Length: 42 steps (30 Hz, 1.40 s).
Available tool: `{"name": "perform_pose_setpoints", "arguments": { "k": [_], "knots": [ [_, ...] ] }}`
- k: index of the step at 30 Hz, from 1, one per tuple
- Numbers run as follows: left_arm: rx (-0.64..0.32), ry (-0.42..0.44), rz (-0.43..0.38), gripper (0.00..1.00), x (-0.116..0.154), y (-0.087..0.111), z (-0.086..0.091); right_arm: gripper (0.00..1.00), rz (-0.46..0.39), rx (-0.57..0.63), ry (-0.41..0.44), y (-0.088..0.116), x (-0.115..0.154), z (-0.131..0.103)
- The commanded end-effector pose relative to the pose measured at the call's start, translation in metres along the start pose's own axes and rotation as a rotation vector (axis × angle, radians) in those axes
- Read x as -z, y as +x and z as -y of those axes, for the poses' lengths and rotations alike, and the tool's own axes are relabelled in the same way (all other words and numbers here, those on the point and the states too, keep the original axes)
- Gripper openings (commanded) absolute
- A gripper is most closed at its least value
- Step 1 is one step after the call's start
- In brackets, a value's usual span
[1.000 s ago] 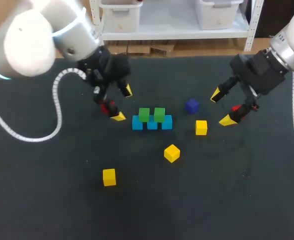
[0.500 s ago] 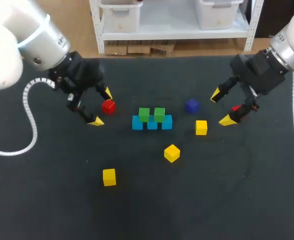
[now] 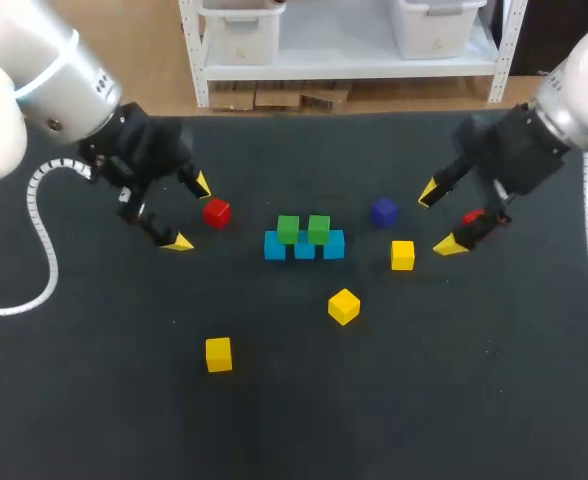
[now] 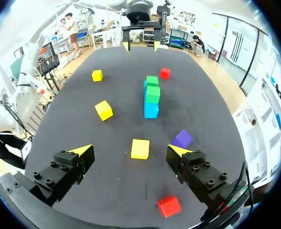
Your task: Place the blue cubes, place green cubes on the blue cubes, place the yellow cubes on the green cubes, then place the red cubes on the yellow cubes, and place purple cube on the red cubes.
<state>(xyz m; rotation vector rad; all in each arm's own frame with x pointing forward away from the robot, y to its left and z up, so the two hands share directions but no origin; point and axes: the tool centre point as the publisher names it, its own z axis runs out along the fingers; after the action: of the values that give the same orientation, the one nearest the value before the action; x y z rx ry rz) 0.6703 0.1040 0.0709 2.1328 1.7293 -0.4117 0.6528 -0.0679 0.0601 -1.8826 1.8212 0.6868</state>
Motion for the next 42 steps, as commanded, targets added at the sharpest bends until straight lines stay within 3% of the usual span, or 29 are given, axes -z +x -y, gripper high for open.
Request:
{"name": "perform_pose_setpoints", "arguments": {
  "k": [1, 8, 19, 27, 30, 32, 36, 37, 39, 42],
  "knots": [
    [-0.002, 0.002, 0.002, 1.0, 0.0, 0.001, -0.001, 1.0, 0.011, -0.007, 0.026, 0.005, -0.02, -0.001],
    [-0.002, 0.002, 0.002, 1.0, 0.0, 0.001, -0.001, 1.0, 0.029, -0.042, 0.032, 0.018, -0.044, 0.003],
    [-0.002, 0.002, 0.002, 1.0, 0.0, 0.001, -0.001, 1.0, 0.017, -0.059, 0.046, 0.027, -0.053, 0.016],
    [-0.002, 0.002, 0.002, 1.0, 0.0, 0.001, -0.001, 0.76, 0.016, -0.064, 0.043, 0.027, -0.063, 0.022],
    [-0.002, 0.002, 0.002, 1.0, 0.0, 0.001, -0.001, 0.57, 0.017, -0.068, 0.036, 0.027, -0.068, 0.021],
    [-0.002, 0.002, 0.002, 1.0, 0.0, 0.001, -0.001, 0.56, 0.018, -0.07, 0.034, 0.027, -0.069, 0.021],
    [-0.002, 0.002, 0.002, 1.0, 0.0, 0.001, -0.001, 0.41, 0.02, -0.074, 0.032, 0.026, -0.072, 0.02],
    [-0.002, 0.002, 0.002, 1.0, 0.0, 0.001, -0.001, 0.36, 0.02, -0.075, 0.032, 0.026, -0.072, 0.02],
    [-0.002, 0.002, 0.002, 1.0, 0.0, 0.001, -0.001, 0.0, 0.019, -0.074, 0.033, 0.026, -0.071, 0.019],
    [-0.002, 0.002, 0.002, 1.0, 0.0, 0.001, -0.001, 0.0, 0.016, -0.07, 0.036, 0.022, -0.065, 0.018]
  ]
}}
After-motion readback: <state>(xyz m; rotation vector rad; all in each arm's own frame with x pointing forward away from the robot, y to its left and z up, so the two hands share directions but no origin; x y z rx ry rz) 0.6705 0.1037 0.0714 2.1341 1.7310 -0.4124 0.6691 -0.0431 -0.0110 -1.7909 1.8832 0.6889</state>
